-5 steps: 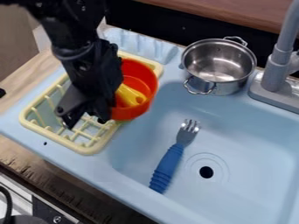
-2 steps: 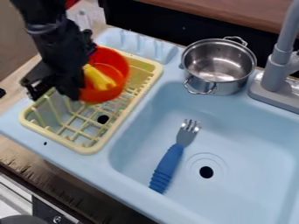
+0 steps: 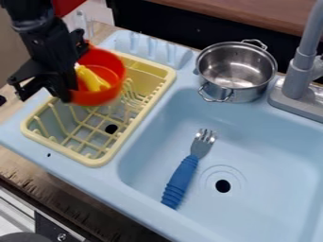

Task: Put the knife in the orange pot

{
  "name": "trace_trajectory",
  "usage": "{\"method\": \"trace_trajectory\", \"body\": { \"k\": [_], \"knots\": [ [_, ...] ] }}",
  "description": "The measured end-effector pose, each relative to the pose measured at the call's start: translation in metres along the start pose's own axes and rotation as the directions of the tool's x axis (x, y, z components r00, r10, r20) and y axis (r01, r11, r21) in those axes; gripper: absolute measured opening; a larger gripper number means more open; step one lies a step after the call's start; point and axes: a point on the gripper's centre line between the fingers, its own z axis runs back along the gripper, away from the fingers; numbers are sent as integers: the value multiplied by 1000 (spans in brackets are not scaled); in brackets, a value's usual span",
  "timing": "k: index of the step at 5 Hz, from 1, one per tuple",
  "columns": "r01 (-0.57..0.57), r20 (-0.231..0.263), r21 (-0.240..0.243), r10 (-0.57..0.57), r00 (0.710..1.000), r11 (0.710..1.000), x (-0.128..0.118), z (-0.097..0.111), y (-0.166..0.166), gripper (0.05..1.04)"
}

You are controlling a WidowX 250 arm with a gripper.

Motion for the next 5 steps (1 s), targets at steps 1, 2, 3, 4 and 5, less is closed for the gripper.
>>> {"method": "trace_trajectory", "body": {
  "k": [1, 2, 3, 4, 5],
  "knots": [
    [28, -1, -7, -28, 1000, 1000, 13, -14, -6, 55],
    [38, -10, 3, -38, 999, 999, 16, -16, -6, 55],
    [25, -4, -12, -25, 1000, 1000, 17, -16, -7, 55],
    [31, 40, -54, -29, 999, 998, 24, -12, -13, 55],
    [42, 28, -44, -41, 999, 998, 27, -10, -13, 71]
  ]
}}
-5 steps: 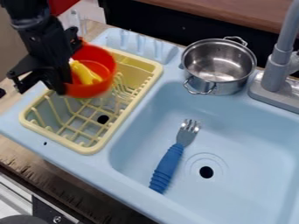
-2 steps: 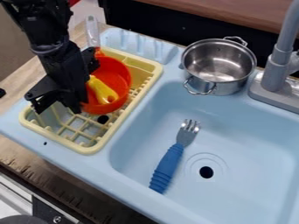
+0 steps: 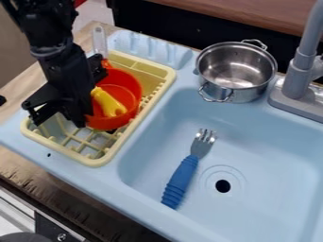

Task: Put the knife in the orange pot

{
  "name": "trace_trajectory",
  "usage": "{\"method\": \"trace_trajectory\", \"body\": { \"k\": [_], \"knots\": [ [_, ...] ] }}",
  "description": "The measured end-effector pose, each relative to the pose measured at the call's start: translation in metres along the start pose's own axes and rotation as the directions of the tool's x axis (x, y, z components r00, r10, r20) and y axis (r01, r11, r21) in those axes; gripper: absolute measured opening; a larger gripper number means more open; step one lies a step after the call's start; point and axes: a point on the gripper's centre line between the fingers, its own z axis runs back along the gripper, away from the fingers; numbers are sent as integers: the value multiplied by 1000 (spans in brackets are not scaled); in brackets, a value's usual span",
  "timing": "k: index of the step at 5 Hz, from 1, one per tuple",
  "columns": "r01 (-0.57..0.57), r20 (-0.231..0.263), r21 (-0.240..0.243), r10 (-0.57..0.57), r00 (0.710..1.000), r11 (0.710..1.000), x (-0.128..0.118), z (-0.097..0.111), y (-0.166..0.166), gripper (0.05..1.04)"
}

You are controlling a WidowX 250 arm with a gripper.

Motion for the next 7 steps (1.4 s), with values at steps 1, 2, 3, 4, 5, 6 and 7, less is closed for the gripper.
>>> {"method": "trace_trajectory", "body": {
  "k": [1, 2, 3, 4, 5, 6, 7],
  "knots": [
    [-71, 12, -48, 72, 997, 996, 5, 5, -1, 212],
    [-130, -25, -37, 129, 991, 991, 8, 5, 5, 455],
    [-153, -29, -37, 152, 988, 988, 10, 5, 6, 746],
    [-188, -12, -30, 188, 982, 982, 13, 9, 11, 991],
    [-303, 8, -8, 303, 953, 953, 23, 13, 18, 998],
    [-435, 33, 42, 434, 900, 899, 32, 18, 30, 997],
    [-608, 95, 40, 602, 793, 793, 45, 26, 39, 997]
  ]
}}
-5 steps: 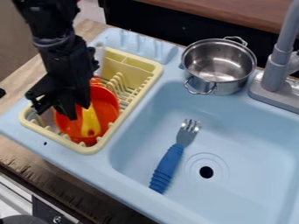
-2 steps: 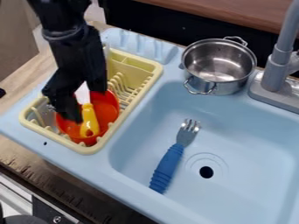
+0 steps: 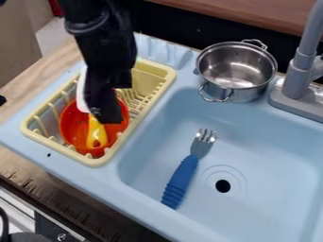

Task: Put the knife in the orange pot

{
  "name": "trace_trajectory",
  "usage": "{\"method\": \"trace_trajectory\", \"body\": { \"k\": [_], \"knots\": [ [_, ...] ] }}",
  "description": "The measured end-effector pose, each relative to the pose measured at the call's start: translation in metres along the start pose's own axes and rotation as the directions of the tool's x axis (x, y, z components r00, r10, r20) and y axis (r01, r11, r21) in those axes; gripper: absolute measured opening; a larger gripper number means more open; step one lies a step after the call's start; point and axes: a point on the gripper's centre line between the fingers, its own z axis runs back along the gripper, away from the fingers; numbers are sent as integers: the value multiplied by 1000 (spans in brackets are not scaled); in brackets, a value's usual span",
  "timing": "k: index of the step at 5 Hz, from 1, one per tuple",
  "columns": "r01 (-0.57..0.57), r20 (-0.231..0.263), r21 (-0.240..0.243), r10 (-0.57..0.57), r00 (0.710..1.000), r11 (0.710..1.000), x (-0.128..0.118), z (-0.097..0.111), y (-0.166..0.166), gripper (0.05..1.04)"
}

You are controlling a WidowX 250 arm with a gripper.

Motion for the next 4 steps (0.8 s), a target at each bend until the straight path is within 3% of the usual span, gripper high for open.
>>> {"method": "trace_trajectory", "body": {
  "k": [1, 2, 4],
  "knots": [
    [-251, 23, 31, 251, 968, 967, 21, -2, -8, 997],
    [-483, 1, -19, 483, 876, 876, 39, -5, -27, 997],
    [-657, 36, 21, 656, 753, 753, 69, -4, -40, 997]
  ]
}}
